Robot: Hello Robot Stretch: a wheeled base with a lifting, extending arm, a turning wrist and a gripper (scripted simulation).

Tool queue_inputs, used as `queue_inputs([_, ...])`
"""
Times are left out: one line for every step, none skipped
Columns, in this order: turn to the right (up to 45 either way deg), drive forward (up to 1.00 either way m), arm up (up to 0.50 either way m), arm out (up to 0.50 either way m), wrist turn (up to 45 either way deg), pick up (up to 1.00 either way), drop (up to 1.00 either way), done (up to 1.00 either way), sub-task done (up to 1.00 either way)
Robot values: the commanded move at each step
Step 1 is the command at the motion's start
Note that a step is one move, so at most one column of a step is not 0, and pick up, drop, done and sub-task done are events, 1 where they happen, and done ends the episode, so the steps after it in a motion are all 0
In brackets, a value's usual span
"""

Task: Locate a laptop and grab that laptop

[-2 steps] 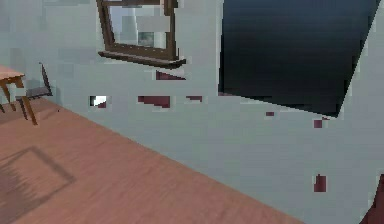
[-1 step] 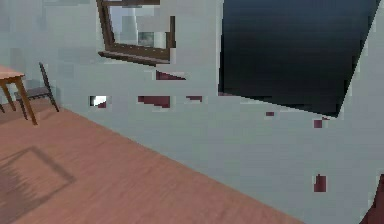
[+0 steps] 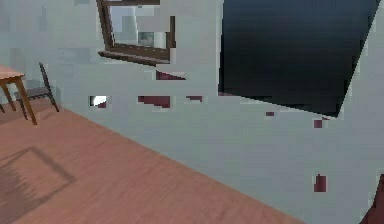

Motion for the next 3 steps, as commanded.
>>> queue_inputs([0.0, 0.00, 0.00, 0.00, 42.0, 0.00, 0.00, 0.00, 0.00])
queue_inputs([0.0, 0.00, -0.30, 0.00, 0.0, 0.00, 0.00, 0.00, 0.00])
queue_inputs([0.0, 0.00, 0.00, 0.00, 0.0, 1.00, 0.00, 0.00, 0.00])
